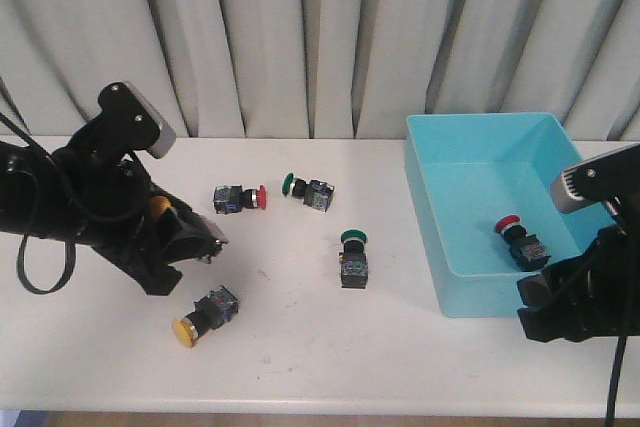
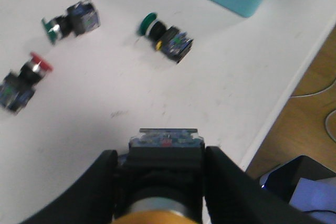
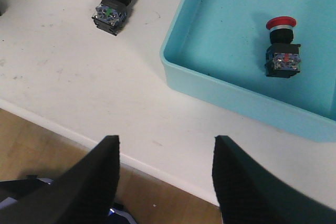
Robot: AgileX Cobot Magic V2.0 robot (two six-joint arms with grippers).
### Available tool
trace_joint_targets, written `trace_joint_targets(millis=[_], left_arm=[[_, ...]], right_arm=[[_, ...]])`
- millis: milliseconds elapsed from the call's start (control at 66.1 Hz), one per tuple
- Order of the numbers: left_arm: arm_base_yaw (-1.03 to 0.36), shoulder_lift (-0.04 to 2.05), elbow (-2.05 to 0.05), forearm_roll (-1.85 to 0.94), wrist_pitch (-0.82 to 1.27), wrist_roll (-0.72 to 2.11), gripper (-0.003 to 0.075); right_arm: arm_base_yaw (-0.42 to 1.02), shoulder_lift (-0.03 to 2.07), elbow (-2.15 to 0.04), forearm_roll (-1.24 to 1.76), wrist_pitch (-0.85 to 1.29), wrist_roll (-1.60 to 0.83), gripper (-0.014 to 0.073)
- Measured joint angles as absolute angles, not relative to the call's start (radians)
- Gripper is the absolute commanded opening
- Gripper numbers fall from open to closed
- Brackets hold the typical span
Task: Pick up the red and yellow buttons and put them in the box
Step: 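Lift the yellow button and move it toward the right gripper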
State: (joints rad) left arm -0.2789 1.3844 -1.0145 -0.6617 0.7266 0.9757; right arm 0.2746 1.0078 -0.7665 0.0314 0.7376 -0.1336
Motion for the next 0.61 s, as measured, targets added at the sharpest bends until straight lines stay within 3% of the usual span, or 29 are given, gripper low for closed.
trace_joint_targets(millis=[333,605], left_arm=[[-0.435,1.445,-1.013,-1.072,0.785,1.752,0.0182],[-0.477,1.474,-1.013,-1.199,0.784,1.889,0.0182]], right_arm=[[0.275,1.008,-0.767,0.109,0.739,-0.306,0.0402],[0.275,1.01,-0.767,0.261,0.749,-0.636,0.0408]])
